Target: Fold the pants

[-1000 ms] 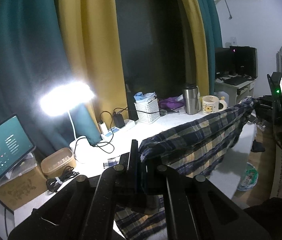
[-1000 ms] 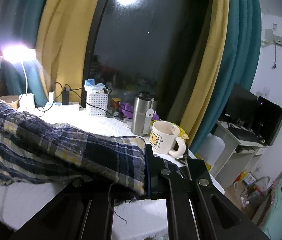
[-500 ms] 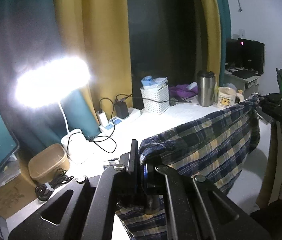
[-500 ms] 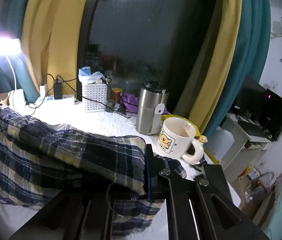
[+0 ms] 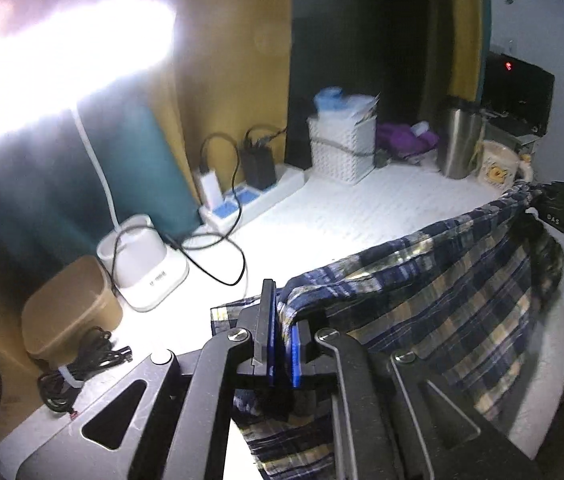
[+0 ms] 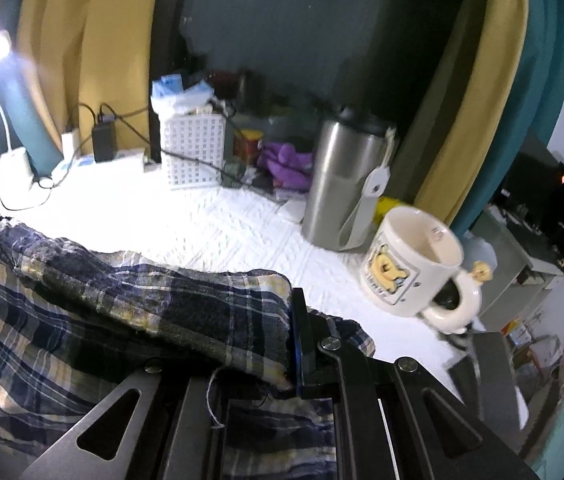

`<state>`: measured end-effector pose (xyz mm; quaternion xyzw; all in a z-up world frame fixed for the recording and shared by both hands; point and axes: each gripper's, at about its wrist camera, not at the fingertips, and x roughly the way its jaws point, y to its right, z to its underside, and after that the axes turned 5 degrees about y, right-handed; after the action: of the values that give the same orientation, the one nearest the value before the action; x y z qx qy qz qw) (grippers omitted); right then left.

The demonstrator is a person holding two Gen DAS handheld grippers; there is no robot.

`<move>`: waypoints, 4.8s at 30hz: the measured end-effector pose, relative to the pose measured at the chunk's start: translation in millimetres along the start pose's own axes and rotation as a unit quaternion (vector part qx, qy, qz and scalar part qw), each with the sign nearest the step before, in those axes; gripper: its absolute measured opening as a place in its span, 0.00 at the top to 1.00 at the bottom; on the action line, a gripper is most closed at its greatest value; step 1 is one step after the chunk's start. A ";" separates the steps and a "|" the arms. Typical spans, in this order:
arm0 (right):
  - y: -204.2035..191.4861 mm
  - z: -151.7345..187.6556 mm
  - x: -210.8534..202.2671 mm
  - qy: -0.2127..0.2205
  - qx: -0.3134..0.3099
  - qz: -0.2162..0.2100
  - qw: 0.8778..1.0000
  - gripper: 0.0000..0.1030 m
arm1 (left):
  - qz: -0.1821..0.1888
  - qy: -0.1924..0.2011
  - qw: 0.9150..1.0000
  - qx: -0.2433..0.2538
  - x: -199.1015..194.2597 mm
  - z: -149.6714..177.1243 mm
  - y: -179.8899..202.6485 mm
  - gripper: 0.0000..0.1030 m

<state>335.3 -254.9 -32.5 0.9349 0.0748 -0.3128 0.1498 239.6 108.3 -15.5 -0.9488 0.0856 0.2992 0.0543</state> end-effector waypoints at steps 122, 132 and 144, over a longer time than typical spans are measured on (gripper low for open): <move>34.3 147.0 -73.9 -0.007 0.084 -0.037 0.996 0.76 | 0.090 -0.119 0.989 0.004 -41.7 124.1 136.0 0.87; 41.3 136.7 -99.2 -0.006 0.093 -0.026 0.995 0.13 | 0.043 -0.089 0.992 -0.074 -85.2 123.2 79.6 0.52; 48.7 141.0 -58.0 -0.053 0.175 -0.061 0.981 0.13 | -0.022 -0.084 0.982 -0.170 -69.0 133.5 1.2 0.52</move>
<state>221.4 -349.7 -93.0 0.9226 0.0674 -0.3784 -0.0315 109.1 136.6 -84.6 -0.9173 0.0082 0.3866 -0.0947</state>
